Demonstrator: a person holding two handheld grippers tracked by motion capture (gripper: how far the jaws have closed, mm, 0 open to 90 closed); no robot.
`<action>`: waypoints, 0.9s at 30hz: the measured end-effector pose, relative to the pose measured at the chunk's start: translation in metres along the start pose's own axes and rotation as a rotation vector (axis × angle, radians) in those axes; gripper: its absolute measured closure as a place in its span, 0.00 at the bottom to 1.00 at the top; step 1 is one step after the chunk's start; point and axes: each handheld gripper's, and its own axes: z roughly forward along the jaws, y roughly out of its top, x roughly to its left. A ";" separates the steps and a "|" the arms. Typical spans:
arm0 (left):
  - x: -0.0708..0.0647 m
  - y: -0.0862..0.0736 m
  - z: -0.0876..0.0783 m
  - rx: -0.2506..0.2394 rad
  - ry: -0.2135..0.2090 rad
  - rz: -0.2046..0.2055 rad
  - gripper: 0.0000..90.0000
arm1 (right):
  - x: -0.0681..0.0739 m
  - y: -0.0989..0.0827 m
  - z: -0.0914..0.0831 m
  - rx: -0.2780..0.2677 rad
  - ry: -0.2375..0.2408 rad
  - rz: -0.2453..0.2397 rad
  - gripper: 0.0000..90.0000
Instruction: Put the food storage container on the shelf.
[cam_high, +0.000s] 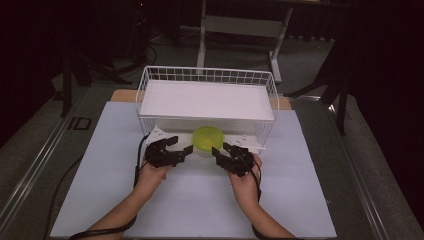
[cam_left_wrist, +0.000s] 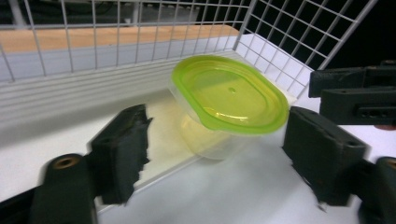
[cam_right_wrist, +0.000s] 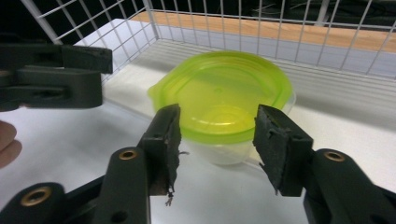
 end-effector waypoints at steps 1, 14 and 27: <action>0.000 0.000 -0.002 0.011 0.006 -0.003 0.25 | 0.001 0.000 -0.001 0.002 0.005 -0.001 0.60; -0.008 -0.024 -0.028 0.080 0.011 0.052 0.02 | 0.008 -0.014 0.003 0.135 0.051 -0.043 1.00; -0.001 -0.050 -0.032 0.066 0.048 0.055 0.02 | 0.001 -0.020 0.039 0.189 0.030 -0.010 1.00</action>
